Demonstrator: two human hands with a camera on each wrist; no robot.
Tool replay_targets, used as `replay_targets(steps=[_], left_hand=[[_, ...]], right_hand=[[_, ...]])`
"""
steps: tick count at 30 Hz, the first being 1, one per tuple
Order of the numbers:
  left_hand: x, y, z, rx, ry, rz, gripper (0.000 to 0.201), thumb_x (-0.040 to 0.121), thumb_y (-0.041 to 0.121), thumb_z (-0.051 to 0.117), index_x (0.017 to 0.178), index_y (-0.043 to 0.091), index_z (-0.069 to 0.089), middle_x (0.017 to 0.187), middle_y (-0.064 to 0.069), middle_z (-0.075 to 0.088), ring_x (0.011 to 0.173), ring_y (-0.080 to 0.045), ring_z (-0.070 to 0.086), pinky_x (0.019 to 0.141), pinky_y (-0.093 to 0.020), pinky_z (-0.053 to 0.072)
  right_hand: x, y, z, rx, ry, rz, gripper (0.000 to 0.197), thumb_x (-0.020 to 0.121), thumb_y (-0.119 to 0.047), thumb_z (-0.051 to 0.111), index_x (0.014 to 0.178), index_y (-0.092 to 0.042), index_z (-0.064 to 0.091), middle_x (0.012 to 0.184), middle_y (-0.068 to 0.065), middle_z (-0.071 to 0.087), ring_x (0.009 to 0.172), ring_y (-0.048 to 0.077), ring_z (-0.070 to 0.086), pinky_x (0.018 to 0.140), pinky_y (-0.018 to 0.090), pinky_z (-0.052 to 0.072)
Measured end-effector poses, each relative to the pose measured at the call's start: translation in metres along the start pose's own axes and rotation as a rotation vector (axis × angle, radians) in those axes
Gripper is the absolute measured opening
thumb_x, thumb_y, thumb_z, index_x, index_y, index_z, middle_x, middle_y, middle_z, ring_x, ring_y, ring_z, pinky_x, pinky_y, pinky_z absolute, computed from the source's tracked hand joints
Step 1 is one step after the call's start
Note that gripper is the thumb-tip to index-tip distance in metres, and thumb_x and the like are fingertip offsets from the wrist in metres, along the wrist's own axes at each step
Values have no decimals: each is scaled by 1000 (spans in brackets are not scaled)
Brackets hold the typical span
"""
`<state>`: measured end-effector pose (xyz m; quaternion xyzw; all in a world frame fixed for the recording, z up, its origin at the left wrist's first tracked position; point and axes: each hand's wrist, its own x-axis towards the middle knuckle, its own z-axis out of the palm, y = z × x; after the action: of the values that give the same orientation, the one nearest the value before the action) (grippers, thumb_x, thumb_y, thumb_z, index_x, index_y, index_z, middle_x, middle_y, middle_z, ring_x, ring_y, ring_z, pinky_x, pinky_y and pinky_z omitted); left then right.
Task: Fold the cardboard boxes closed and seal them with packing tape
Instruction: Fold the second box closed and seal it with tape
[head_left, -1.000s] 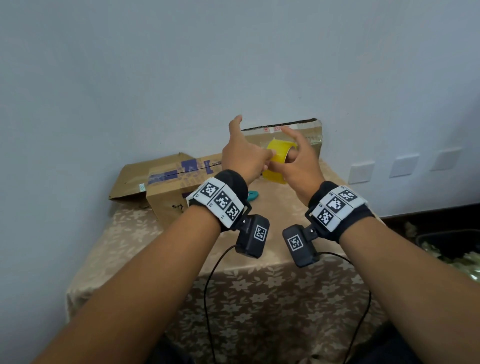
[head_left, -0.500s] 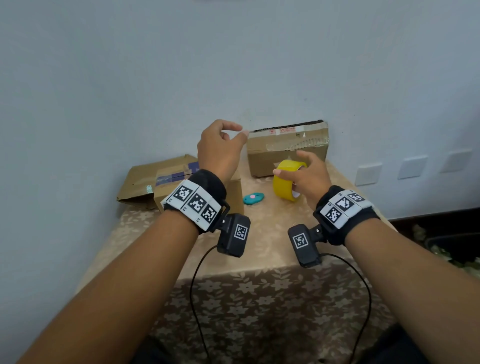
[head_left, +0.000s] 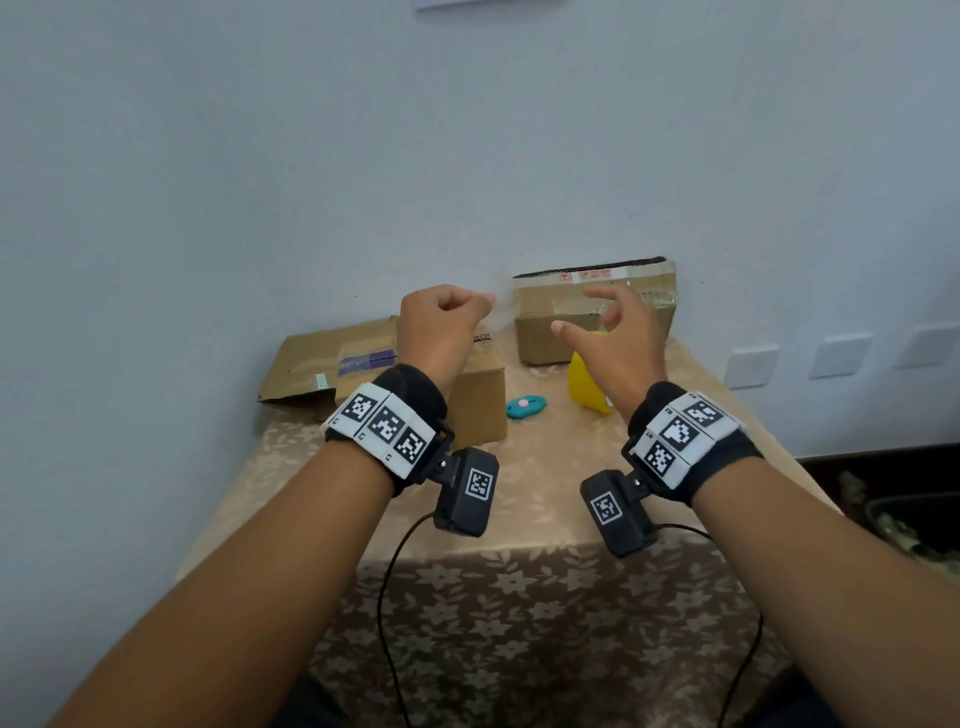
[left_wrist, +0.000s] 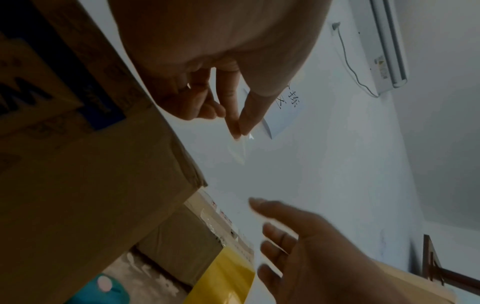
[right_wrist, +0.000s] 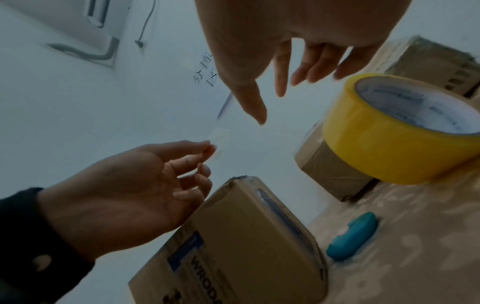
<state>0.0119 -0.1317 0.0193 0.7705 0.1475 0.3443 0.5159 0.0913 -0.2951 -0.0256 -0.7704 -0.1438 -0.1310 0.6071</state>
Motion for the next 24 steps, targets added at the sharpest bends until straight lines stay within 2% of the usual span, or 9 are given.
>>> replay_targets(steps=[2, 5, 9, 13, 15, 18, 20, 22, 24], left_hand=[[1, -1, -3, -22, -4, -32, 21, 90, 25, 75, 84, 6, 77, 61, 13, 62, 57, -2, 53, 62, -26, 49], [0, 0, -6, -25, -35, -63, 19, 90, 25, 75, 86, 6, 79, 64, 6, 60, 52, -3, 50, 50, -19, 43], [-1, 3, -12, -43, -81, -75, 18, 91, 27, 72, 79, 17, 81, 81, 3, 74, 68, -7, 58, 59, -23, 44], [-3, 2, -17, 8, -91, -44, 18, 90, 28, 73, 80, 16, 81, 84, -5, 76, 70, -11, 59, 56, -24, 46], [-2, 0, -19, 42, -65, -7, 20, 88, 32, 74, 76, 18, 81, 80, -8, 75, 65, -13, 60, 57, -28, 50], [-3, 0, -20, 144, -7, 24, 24, 86, 38, 76, 70, 20, 79, 60, 5, 70, 52, -14, 62, 63, -37, 57], [-5, 1, -18, 173, -2, 25, 24, 85, 41, 77, 71, 22, 78, 60, 6, 71, 56, -17, 67, 68, -42, 63], [-6, 3, -16, 136, -9, -6, 24, 85, 41, 78, 97, 21, 79, 67, 3, 72, 67, -20, 72, 72, -45, 64], [-4, 3, -18, 41, -19, -94, 60, 85, 39, 80, 134, 9, 63, 80, 3, 71, 78, -20, 75, 73, -41, 64]], right_hand=[[-5, -8, 7, 164, -54, -11, 32, 90, -28, 74, 121, -28, 66, 97, 3, 62, 96, 17, 62, 88, 34, 51], [-12, -19, 18, 365, -179, 46, 27, 97, -28, 68, 123, -25, 64, 104, 11, 73, 88, 17, 72, 77, 33, 57], [-20, -31, 30, 542, -307, 82, 46, 94, -29, 75, 134, -15, 58, 99, 14, 77, 88, 22, 77, 81, 34, 63], [-23, -32, 36, 583, -300, 44, 50, 91, -6, 76, 136, -13, 56, 93, 22, 76, 82, 22, 76, 78, 32, 63], [-22, -32, 37, 588, -305, 26, 52, 90, -2, 75, 137, -13, 56, 85, 19, 73, 77, 19, 73, 73, 29, 61], [-23, -32, 40, 576, -332, -3, 52, 91, 0, 73, 138, -15, 56, 76, 10, 68, 73, 17, 69, 70, 25, 58], [-23, -33, 42, 567, -330, -21, 52, 92, 1, 71, 139, -16, 55, 74, 7, 66, 72, 17, 67, 69, 23, 56], [-23, -33, 42, 546, -309, -43, 53, 91, 2, 71, 139, -16, 56, 72, 6, 64, 69, 15, 66, 66, 20, 54], [-22, -34, 40, 540, -303, -49, 55, 91, 4, 70, 139, -18, 56, 71, 6, 64, 69, 15, 65, 63, 18, 52]])
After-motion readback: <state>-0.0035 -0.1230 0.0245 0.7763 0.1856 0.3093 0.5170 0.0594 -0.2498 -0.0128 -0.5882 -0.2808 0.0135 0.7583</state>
